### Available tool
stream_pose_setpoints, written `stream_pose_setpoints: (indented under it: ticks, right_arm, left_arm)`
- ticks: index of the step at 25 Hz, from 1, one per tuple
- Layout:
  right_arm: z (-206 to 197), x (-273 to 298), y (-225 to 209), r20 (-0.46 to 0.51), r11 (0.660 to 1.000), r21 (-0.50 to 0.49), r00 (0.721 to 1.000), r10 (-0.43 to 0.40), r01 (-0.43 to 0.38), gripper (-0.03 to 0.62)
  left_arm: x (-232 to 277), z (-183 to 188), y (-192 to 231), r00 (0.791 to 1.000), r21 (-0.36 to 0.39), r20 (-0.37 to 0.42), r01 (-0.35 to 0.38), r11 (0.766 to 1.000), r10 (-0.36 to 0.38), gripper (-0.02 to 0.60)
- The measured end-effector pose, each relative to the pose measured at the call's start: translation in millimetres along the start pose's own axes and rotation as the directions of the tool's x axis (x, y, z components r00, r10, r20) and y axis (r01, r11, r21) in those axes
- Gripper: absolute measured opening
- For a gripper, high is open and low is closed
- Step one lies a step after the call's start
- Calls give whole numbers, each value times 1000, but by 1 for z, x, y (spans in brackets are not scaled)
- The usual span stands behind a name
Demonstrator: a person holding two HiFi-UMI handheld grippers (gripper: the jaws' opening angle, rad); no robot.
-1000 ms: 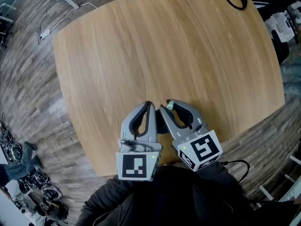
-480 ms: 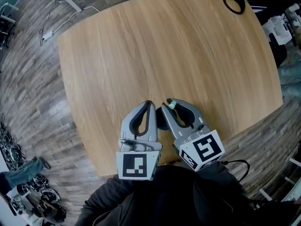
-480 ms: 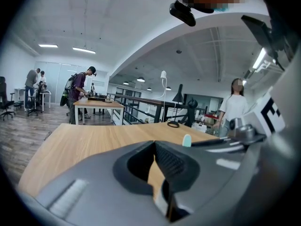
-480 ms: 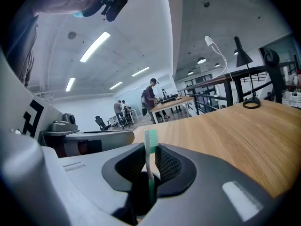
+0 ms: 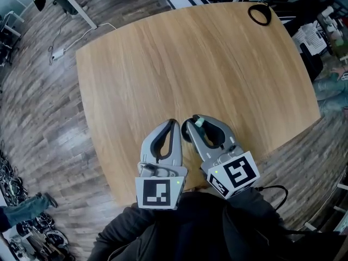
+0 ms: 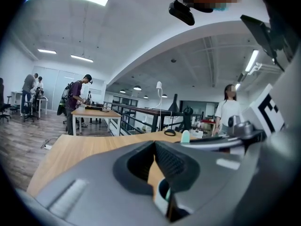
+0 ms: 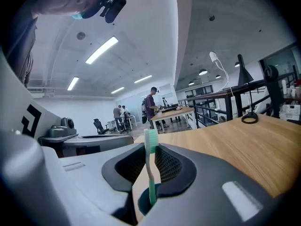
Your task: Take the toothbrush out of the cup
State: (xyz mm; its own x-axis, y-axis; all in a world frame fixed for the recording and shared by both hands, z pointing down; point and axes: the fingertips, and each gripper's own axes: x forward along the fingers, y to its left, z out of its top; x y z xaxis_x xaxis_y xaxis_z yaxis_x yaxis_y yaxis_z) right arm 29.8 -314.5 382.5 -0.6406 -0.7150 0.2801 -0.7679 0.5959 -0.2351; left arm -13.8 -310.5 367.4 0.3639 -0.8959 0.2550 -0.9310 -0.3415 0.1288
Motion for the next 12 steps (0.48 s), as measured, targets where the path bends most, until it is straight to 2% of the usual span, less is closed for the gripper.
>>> stream_pose_setpoints:
  ticks: [6,12]
  right_arm:
    - [27,-23,25,88,998,-41,996,-33,37,60]
    - [48,-49,46,183,993,-75,980,-80,95,60]
  left_arm:
    - [-32,20,-7,997,26,70,32,999,-34,8]
    - [-61,33,-14,989,49,129,62,997,-68,9]
